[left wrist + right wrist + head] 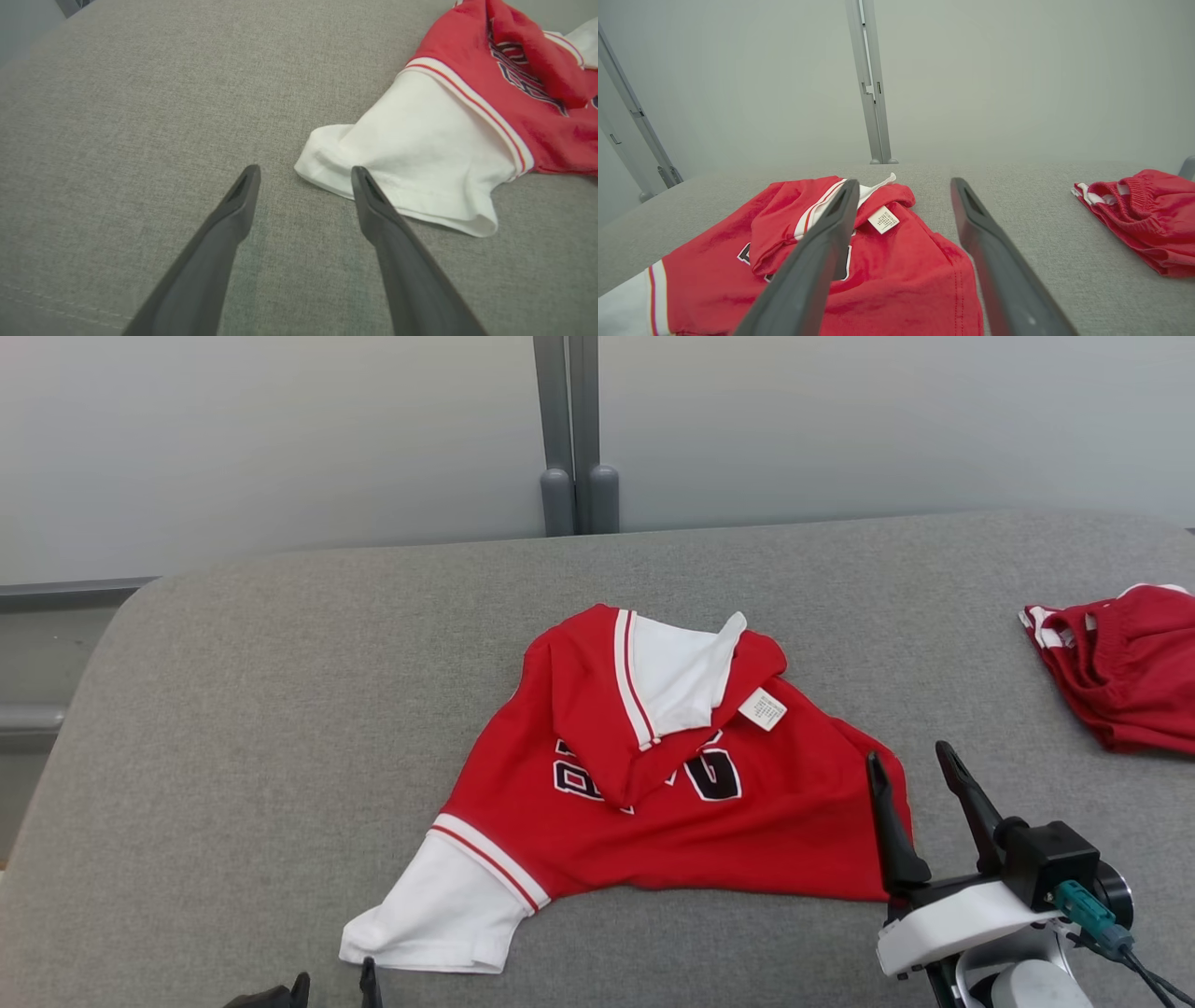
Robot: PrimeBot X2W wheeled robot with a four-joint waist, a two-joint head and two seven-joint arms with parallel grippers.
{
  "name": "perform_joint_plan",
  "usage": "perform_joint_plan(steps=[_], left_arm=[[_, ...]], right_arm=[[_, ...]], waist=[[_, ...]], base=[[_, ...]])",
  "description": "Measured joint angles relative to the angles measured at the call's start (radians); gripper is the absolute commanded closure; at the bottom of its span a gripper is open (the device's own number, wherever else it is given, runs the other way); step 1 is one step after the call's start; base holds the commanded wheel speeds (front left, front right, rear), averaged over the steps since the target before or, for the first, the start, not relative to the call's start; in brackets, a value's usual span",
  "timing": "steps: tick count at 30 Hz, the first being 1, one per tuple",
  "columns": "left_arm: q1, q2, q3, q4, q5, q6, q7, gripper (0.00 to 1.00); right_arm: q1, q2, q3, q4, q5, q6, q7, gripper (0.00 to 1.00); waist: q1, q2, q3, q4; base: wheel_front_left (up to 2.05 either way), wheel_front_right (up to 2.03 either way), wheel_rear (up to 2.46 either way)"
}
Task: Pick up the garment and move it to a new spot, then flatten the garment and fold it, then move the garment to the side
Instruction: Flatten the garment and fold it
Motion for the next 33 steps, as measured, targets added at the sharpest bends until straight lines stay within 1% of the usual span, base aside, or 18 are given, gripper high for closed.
perform_joint_plan(steps=[16,20,22,23,24,25,26,27,33], left_arm=[[-0.100,0.007,0.005,0.197,-0.024,-0.028,-0.042,0.00],[-0.125,0.011,-0.008,0.233,-0.021,-0.046,-0.051,0.00],[-0.133,0.009,-0.016,0.248,-0.021,-0.055,-0.052,0.19],[-0.136,0.009,-0.018,0.253,-0.021,-0.055,-0.053,0.50],[-0.140,0.009,-0.020,0.258,-0.020,-0.056,-0.054,0.58],[-0.144,0.009,-0.022,0.264,-0.019,-0.059,-0.057,0.81],[-0.146,0.008,-0.024,0.267,-0.019,-0.060,-0.058,0.92],[-0.148,0.007,-0.026,0.270,-0.018,-0.063,-0.063,1.00],[-0.152,0.006,-0.016,0.247,-0.014,-0.064,-0.088,1.00]], right_arm=[[-0.001,0.000,0.017,0.010,-0.010,0.000,0.000,0.00],[-0.001,0.000,0.020,0.013,-0.012,0.000,0.000,0.00],[-0.001,0.000,0.019,0.014,-0.013,0.000,0.000,0.00],[-0.001,0.000,0.019,0.014,-0.014,0.000,0.000,0.00],[-0.001,0.000,0.016,0.015,-0.017,0.000,0.000,0.00],[-0.001,0.000,0.015,0.017,-0.017,0.000,0.000,0.00],[0.000,0.000,0.012,0.018,-0.018,0.000,0.000,0.00],[0.000,0.000,0.008,0.020,-0.020,0.000,0.000,0.00],[0.021,0.000,-0.045,0.067,-0.037,0.000,0.000,0.00]], waist=[[0.0001,0.0000,0.016,-0.049],[0.0001,0.0000,0.019,-0.061],[0.0001,0.0000,0.019,-0.067],[0.0000,0.0000,0.020,-0.069],[0.0001,0.0000,0.020,-0.071],[0.0001,0.0000,0.021,-0.073],[0.0001,0.0000,0.021,-0.074],[0.0001,0.0000,0.022,-0.076],[0.0001,0.0000,0.026,-0.073]], base=[[0.00,0.00,0.00],[0.00,0.00,0.00],[0.00,0.00,0.00],[0.00,0.00,0.00],[0.00,0.00,0.00],[0.00,0.00,0.00],[0.00,0.00,0.00],[0.00,0.00,0.00],[0.00,0.00,0.00]])
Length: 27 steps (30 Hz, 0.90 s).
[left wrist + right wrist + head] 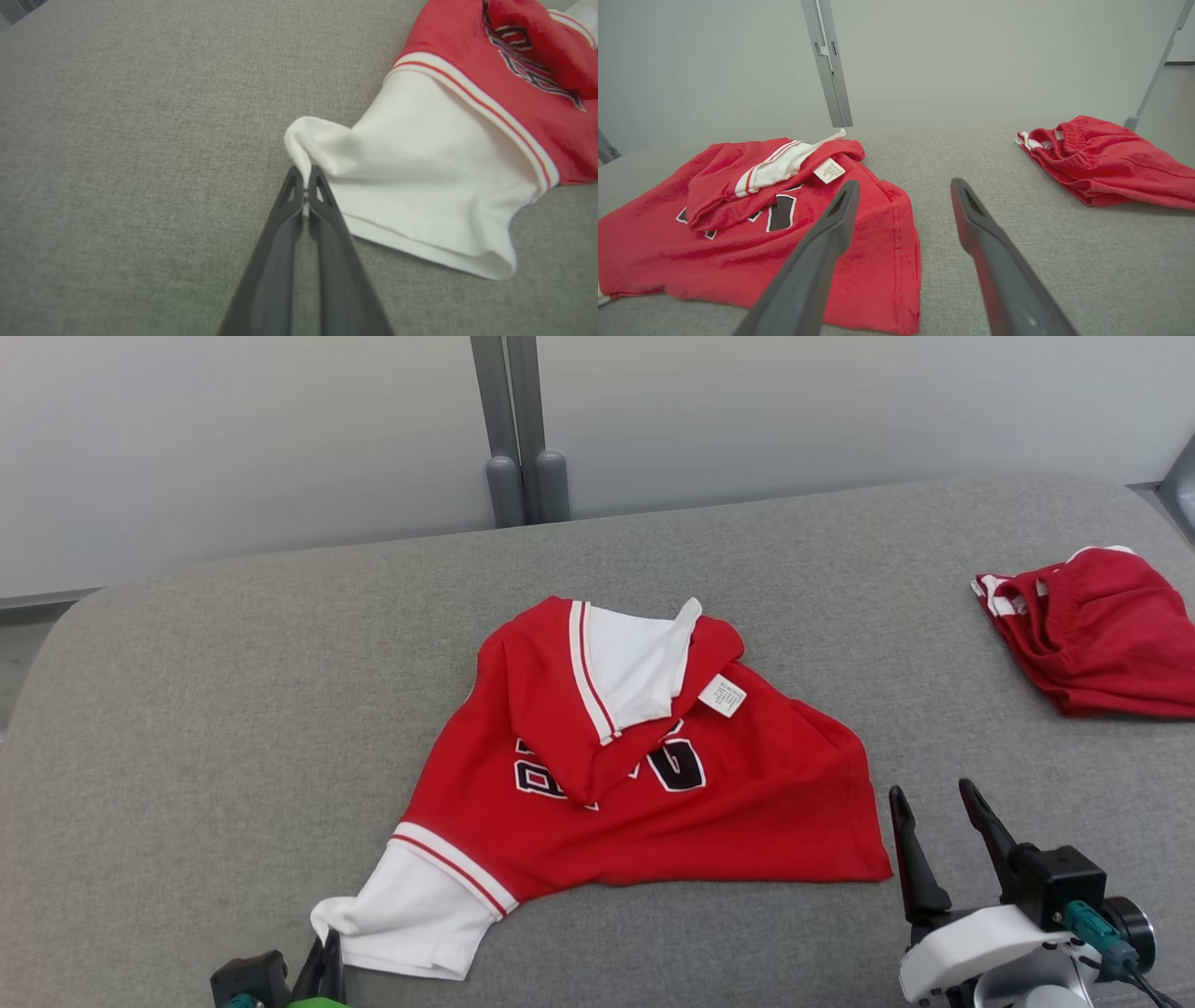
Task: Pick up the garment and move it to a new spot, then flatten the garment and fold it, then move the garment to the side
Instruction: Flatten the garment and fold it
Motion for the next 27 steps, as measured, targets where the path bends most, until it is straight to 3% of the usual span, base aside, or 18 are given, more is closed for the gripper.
perform_joint_plan(steps=[10,27], left_arm=[[0.057,0.001,0.022,-0.188,-0.010,0.019,-0.018,1.00],[0.083,0.006,0.008,-0.317,-0.002,0.047,-0.009,1.00]], right_arm=[[0.023,-0.001,-0.074,0.174,0.022,0.000,0.044,0.00],[-0.160,0.000,-0.012,0.518,0.056,0.000,0.032,0.00]], waist=[[0.0000,0.0000,0.008,0.025],[0.0000,0.0000,0.033,0.080]], base=[[0.00,0.00,0.00],[0.00,0.00,0.00]])
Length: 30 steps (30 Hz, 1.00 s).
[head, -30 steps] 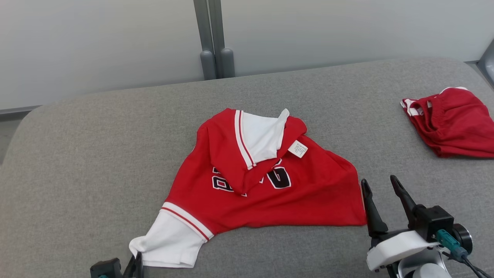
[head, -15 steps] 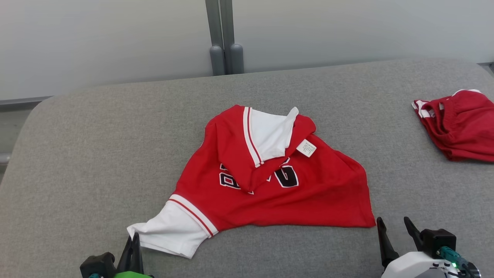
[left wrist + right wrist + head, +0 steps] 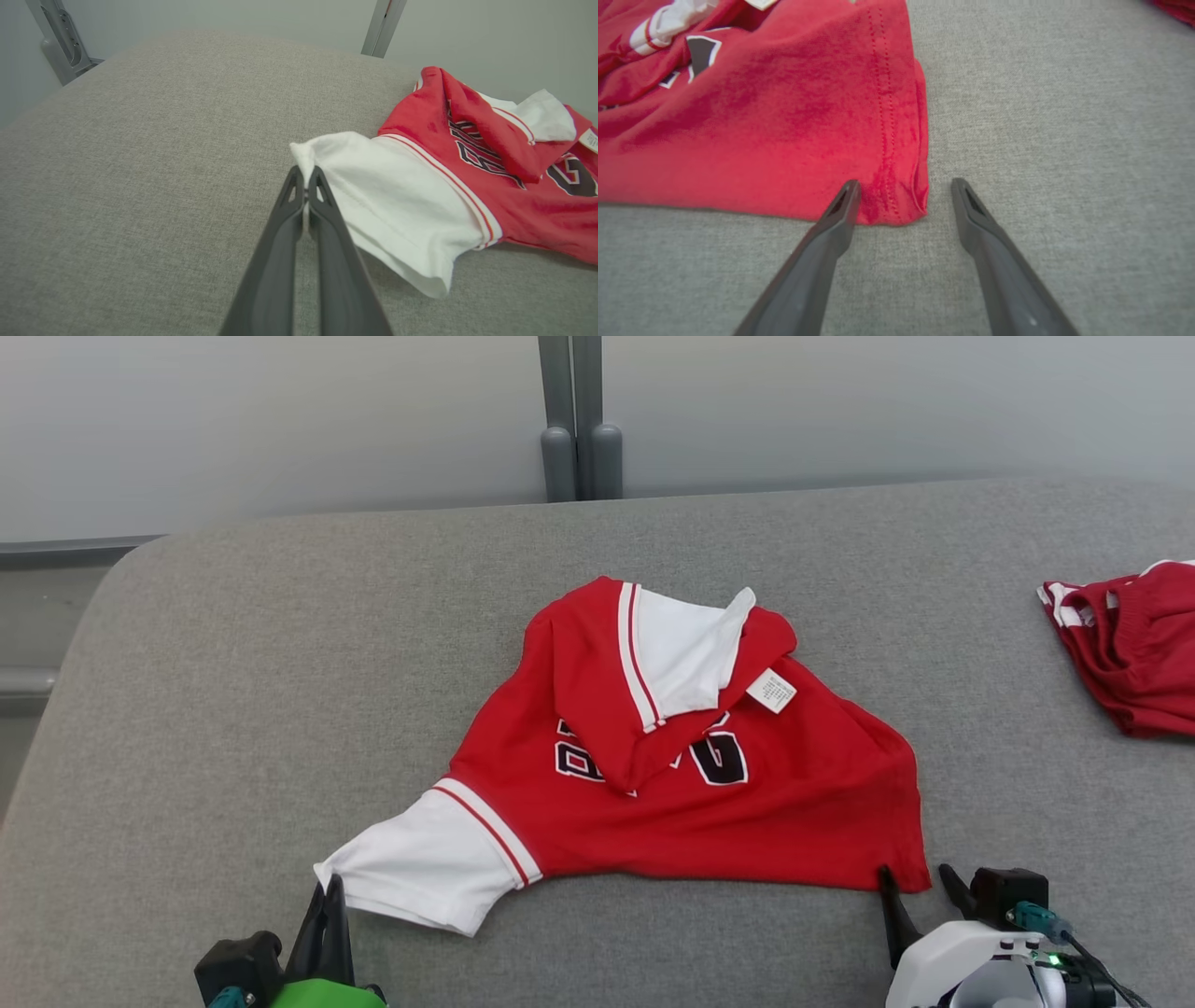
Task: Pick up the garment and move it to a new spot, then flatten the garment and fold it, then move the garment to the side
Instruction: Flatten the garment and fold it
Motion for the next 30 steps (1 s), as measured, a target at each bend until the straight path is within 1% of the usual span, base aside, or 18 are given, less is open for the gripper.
perform_joint_plan(steps=[1,2,3,4,5,6,11,16,18,22,26,30], left_arm=[[0.001,0.000,0.000,-0.002,0.000,0.000,0.000,1.00],[0.002,0.000,0.000,-0.004,0.000,0.002,0.000,1.00],[0.003,0.001,0.000,-0.007,0.000,0.002,0.000,1.00],[0.003,0.001,0.000,-0.010,0.000,0.002,0.000,1.00],[0.004,0.001,0.000,-0.012,0.000,0.002,-0.001,1.00],[0.004,0.001,0.001,-0.015,0.000,0.002,-0.001,1.00],[0.005,-0.001,0.003,-0.040,-0.009,-0.002,-0.006,1.00],[0.004,-0.022,0.015,-0.091,-0.049,-0.029,-0.009,1.00],[0.002,-0.029,0.020,-0.121,-0.060,-0.039,-0.009,1.00],[-0.016,-0.043,0.034,-0.213,-0.112,-0.063,-0.009,1.00],[-0.040,-0.044,0.049,-0.350,-0.148,-0.072,0.001,1.00],[-0.072,-0.032,0.066,-0.513,-0.167,-0.073,0.032,1.00]], right_arm=[[-0.008,0.000,0.005,0.012,0.001,0.000,0.000,0.00],[-0.016,-0.001,0.009,0.025,0.006,0.000,-0.002,0.03],[-0.024,-0.001,0.017,0.038,0.016,-0.001,-0.007,0.33],[-0.031,-0.002,0.025,0.049,0.023,-0.001,-0.008,0.49],[-0.039,-0.002,0.035,0.061,0.032,-0.001,-0.009,0.79],[-0.046,-0.002,0.043,0.072,0.046,-0.001,-0.009,1.00],[-0.059,0.001,0.059,0.072,0.125,-0.001,-0.018,1.00],[-0.071,0.001,0.074,-0.021,0.182,-0.001,-0.026,1.00],[-0.071,-0.001,0.084,-0.077,0.196,-0.001,-0.028,1.00],[-0.068,-0.011,0.103,-0.219,0.272,-0.001,-0.030,1.00],[-0.047,-0.039,0.108,-0.392,0.354,-0.001,-0.010,1.00],[-0.025,-0.066,0.084,-0.585,0.427,-0.001,0.024,1.00]], waist=[[0.0000,0.0000,0.001,0.001],[0.0000,0.0000,0.001,0.002],[0.0000,0.0000,0.001,0.003],[0.0000,0.0000,0.000,0.002],[0.0000,0.0000,0.000,0.002],[0.0000,0.0000,-0.001,0.001],[0.0000,0.0000,-0.007,-0.005],[0.0000,0.0000,-0.018,-0.017],[0.0000,0.0000,-0.024,-0.022],[0.0000,0.0000,-0.040,-0.033],[0.0000,0.0000,-0.055,-0.046],[0.0000,0.0000,-0.068,-0.057]], base=[[0.00,0.00,0.00],[0.00,0.00,0.00],[0.00,0.00,0.00],[0.00,0.00,0.00],[0.00,0.00,0.00],[0.00,0.00,0.00],[0.00,0.00,0.00],[0.00,0.00,0.00],[0.00,0.00,0.00],[0.00,0.00,0.00],[0.00,0.00,0.00],[0.00,0.00,0.00]])
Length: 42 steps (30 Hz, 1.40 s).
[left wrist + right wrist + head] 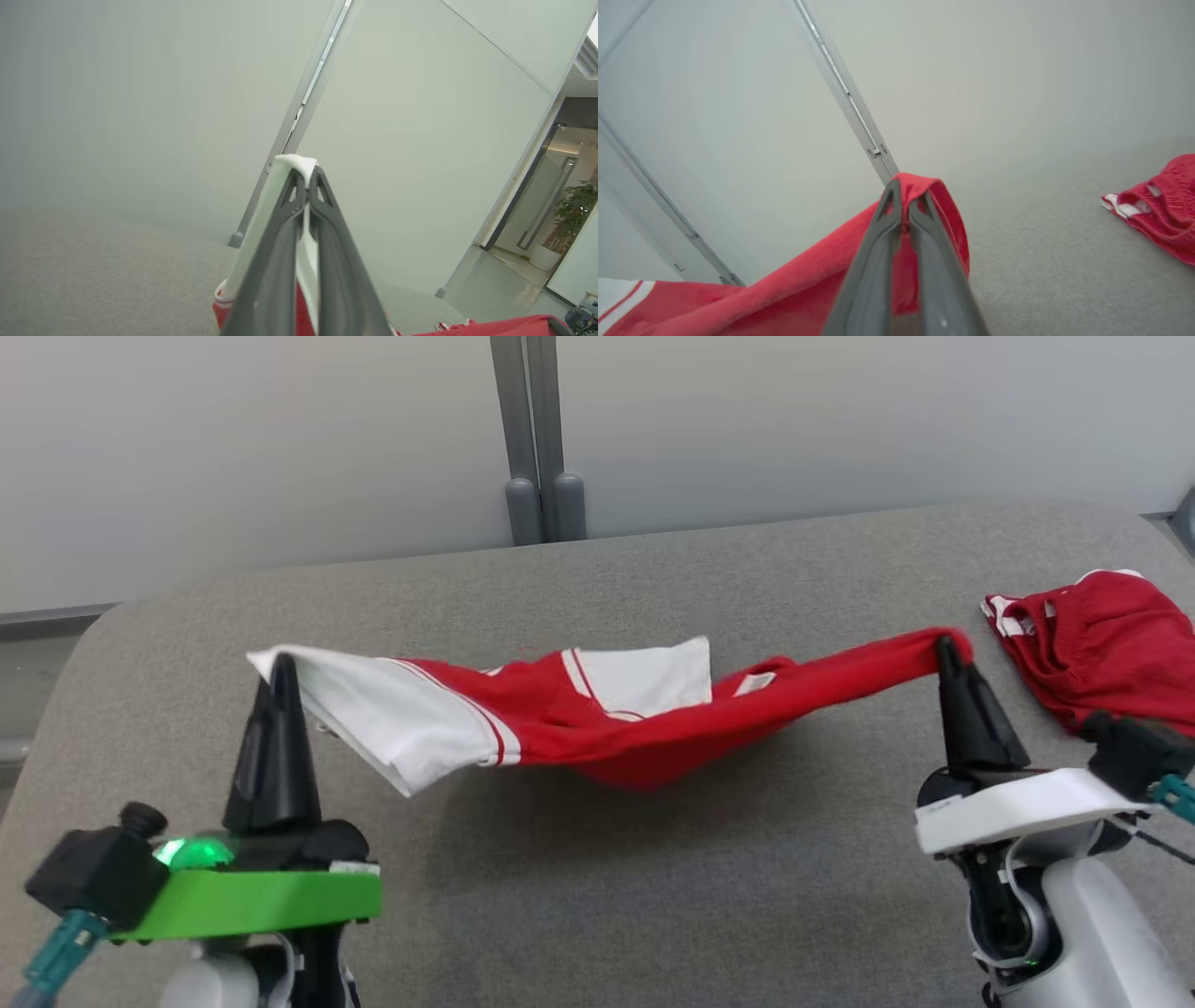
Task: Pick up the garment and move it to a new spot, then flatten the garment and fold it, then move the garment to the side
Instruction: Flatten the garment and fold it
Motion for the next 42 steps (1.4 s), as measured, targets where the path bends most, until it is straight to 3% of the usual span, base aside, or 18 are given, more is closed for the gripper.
perform_joint_plan(steps=[8,15,19,23,29,35,38,42], left_arm=[[-0.110,0.079,0.038,-0.306,0.004,0.020,0.107,1.00],[-0.219,0.129,0.049,-0.483,0.020,0.044,0.206,1.00],[-0.262,0.157,0.054,-0.522,0.026,0.050,0.256,1.00],[-0.308,0.174,0.056,-0.490,0.023,0.053,0.293,1.00],[-0.478,0.224,0.022,-0.300,0.023,0.001,0.362,1.00],[-0.844,0.203,-0.030,0.072,0.069,-0.033,0.390,1.00],[-1.049,0.174,-0.042,0.286,0.128,-0.017,0.335,1.00],[-1.266,0.143,-0.058,0.526,0.220,0.002,0.184,1.00]], right_arm=[[0.029,-0.020,-0.094,-0.364,0.091,0.000,0.111,1.00],[0.032,0.001,-0.174,-0.608,0.125,0.000,0.208,1.00],[0.033,0.016,-0.213,-0.691,0.137,0.000,0.260,1.00],[0.031,0.027,-0.227,-0.697,0.119,0.000,0.313,1.00],[-0.150,0.030,-0.183,-0.551,0.088,0.000,0.359,1.00],[-0.568,-0.010,-0.115,-0.182,0.000,0.000,0.337,1.00],[-0.785,-0.007,-0.098,0.041,-0.077,0.000,0.267,1.00],[-1.030,0.018,-0.108,0.313,-0.188,0.000,0.131,1.00]], waist=[[0.0000,0.0000,-0.017,-0.018],[0.0000,0.0000,-0.017,-0.031],[0.0000,0.0000,-0.005,-0.035],[0.0000,0.0000,0.019,-0.037],[0.0000,0.0000,0.088,-0.036],[0.0000,0.0000,0.192,-0.030],[0.0001,0.0000,0.244,-0.024],[0.0002,0.0000,0.307,-0.015]], base=[[0.00,0.00,0.00],[0.00,0.00,0.00],[0.00,0.00,0.00],[0.00,0.00,0.00],[0.00,0.00,0.00],[0.00,0.00,0.00],[0.00,0.00,0.00],[0.00,0.00,0.00]])
